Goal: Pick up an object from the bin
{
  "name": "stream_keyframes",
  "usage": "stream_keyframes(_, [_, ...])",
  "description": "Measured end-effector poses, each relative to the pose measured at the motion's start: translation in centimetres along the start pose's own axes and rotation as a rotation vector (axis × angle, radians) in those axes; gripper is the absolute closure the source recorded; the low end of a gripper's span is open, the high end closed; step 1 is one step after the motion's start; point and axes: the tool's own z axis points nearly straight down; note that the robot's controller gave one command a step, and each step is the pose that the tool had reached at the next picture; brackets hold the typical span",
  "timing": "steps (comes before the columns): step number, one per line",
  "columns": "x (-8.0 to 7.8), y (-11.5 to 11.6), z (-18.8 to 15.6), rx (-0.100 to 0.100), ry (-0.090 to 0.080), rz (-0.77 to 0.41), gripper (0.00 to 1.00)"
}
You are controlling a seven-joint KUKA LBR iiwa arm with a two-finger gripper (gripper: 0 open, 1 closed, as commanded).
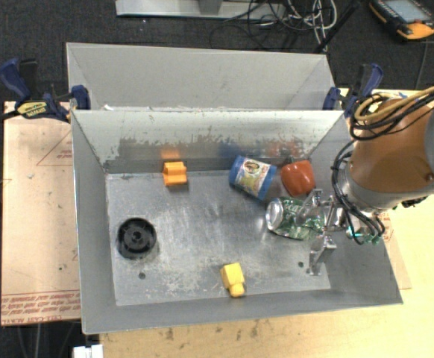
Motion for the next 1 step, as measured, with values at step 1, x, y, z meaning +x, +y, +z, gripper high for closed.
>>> stream_keyframes(1, [-0.19,0.02,-0.38,0.001,-0.007,-0.002,0.00])
